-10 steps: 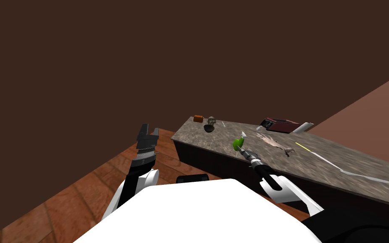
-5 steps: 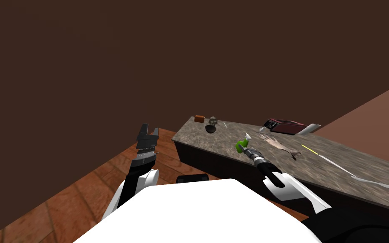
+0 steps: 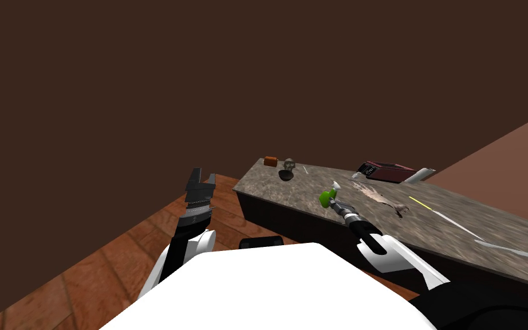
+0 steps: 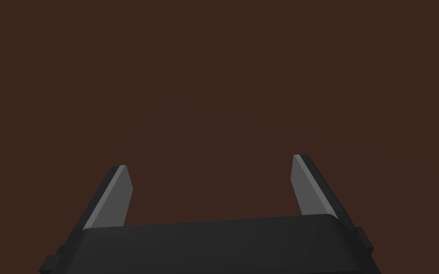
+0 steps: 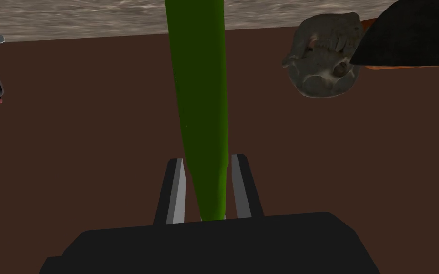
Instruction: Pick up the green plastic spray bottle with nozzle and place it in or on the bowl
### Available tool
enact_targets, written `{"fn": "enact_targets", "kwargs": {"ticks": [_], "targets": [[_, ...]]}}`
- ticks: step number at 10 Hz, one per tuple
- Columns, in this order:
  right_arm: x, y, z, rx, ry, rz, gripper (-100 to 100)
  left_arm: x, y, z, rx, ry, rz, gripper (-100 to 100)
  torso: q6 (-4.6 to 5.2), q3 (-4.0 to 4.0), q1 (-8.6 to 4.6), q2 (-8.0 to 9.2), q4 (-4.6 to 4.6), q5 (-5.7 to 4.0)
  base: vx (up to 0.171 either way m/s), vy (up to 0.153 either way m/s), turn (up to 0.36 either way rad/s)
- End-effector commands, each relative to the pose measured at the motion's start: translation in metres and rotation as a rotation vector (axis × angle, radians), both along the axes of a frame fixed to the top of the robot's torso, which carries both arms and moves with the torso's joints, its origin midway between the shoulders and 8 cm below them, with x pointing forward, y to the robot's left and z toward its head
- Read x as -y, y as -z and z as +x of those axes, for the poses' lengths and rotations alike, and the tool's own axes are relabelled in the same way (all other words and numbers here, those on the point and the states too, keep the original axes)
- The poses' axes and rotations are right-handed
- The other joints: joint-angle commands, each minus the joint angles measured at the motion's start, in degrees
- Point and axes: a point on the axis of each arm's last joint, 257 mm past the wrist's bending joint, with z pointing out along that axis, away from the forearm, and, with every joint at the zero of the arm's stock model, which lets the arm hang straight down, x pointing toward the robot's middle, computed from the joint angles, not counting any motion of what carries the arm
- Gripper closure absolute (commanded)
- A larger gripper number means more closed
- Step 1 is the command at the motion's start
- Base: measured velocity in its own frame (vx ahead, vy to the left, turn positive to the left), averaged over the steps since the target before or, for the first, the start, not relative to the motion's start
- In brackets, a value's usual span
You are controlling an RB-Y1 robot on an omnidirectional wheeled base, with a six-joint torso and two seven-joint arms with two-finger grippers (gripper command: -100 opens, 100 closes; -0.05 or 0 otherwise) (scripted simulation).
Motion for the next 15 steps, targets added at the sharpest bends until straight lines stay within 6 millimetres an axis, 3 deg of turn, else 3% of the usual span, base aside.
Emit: {"fn": "enact_targets", "kwargs": {"ticks": [1, 2, 3, 4, 5, 9, 15], "targets": [[0.000, 0.000, 0.000, 0.000, 0.000, 0.000, 100, 0.000, 0.000, 0.000, 0.000, 0.000, 0.000, 0, 0.00, 0.00, 0.00, 0.00, 0.00, 0.00, 0.000, 0.000, 0.000], [0.000, 0.000, 0.000, 0.000, 0.000, 0.000, 0, 0.000, 0.000, 0.000, 0.000, 0.000, 0.000, 0, 0.00, 0.00, 0.00, 0.00, 0.00, 0.00, 0.000, 0.000, 0.000], [0.000, 0.000, 0.000, 0.000, 0.000, 0.000, 100, 0.000, 0.000, 0.000, 0.000, 0.000, 0.000, 0, 0.00, 0.00, 0.01, 0.00, 0.00, 0.00, 0.000, 0.000, 0.000], [0.000, 0.000, 0.000, 0.000, 0.000, 0.000, 0, 0.000, 0.000, 0.000, 0.000, 0.000, 0.000, 0, 0.00, 0.00, 0.01, 0.00, 0.00, 0.00, 0.000, 0.000, 0.000], [0.010, 0.000, -0.008, -0.015, 0.035, 0.014, 100, 0.000, 0.000, 0.000, 0.000, 0.000, 0.000, 0, 0.00, 0.00, 0.01, 0.00, 0.00, 0.00, -0.055, 0.084, 0.072], [0.036, 0.002, -0.031, -0.057, 0.123, 0.051, 100, 0.000, 0.000, 0.000, 0.000, 0.000, 0.000, 0, 0.09, 0.15, 0.80, 0.54, -0.22, -0.41, -0.092, 0.169, 0.072], [0.077, -0.006, -0.062, -0.107, 0.252, 0.075, 100, 0.000, 0.000, 0.000, 0.000, 0.000, 0.000, 0, 0.06, -0.10, 0.48, 0.18, -0.37, -0.64, -0.028, 0.135, 0.135]]}}
